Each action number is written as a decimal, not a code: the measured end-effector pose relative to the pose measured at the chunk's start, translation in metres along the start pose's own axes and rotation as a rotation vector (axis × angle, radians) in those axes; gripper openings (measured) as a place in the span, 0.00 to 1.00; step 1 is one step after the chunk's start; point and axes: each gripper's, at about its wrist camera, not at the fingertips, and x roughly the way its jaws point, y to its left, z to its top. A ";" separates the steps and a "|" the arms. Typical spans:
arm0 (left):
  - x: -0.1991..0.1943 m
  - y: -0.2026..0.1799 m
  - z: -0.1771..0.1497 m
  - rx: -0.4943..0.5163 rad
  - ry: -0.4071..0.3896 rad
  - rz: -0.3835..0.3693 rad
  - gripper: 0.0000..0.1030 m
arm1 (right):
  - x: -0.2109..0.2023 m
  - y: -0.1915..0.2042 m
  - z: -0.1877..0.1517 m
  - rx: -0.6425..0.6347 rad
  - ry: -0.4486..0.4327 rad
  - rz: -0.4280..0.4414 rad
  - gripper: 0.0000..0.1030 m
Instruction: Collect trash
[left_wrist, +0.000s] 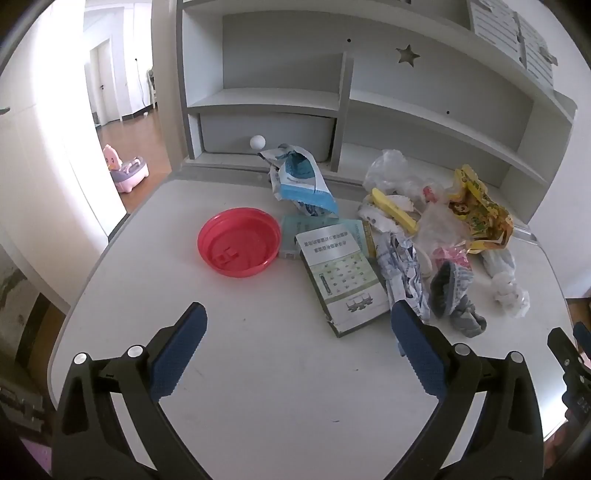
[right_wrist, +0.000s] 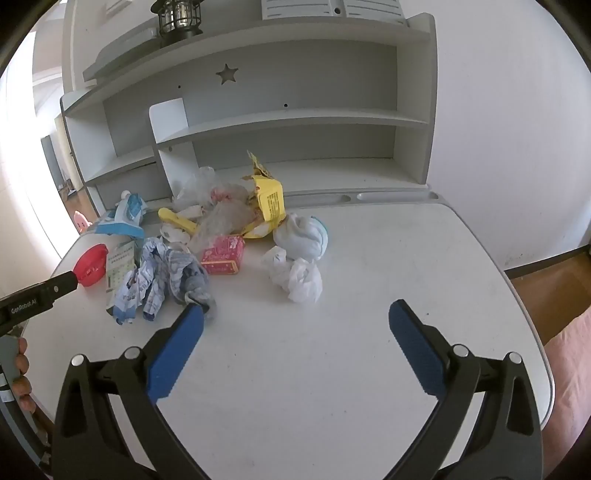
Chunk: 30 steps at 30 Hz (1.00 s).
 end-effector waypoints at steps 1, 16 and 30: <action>0.000 0.000 0.000 0.001 0.000 0.000 0.94 | 0.000 0.000 0.000 0.000 0.001 0.000 0.94; 0.000 0.000 0.000 -0.001 -0.002 0.002 0.94 | 0.000 0.000 0.001 -0.001 0.002 0.001 0.94; 0.000 0.019 -0.010 -0.002 -0.002 0.002 0.94 | -0.001 0.001 0.001 0.000 0.005 0.000 0.94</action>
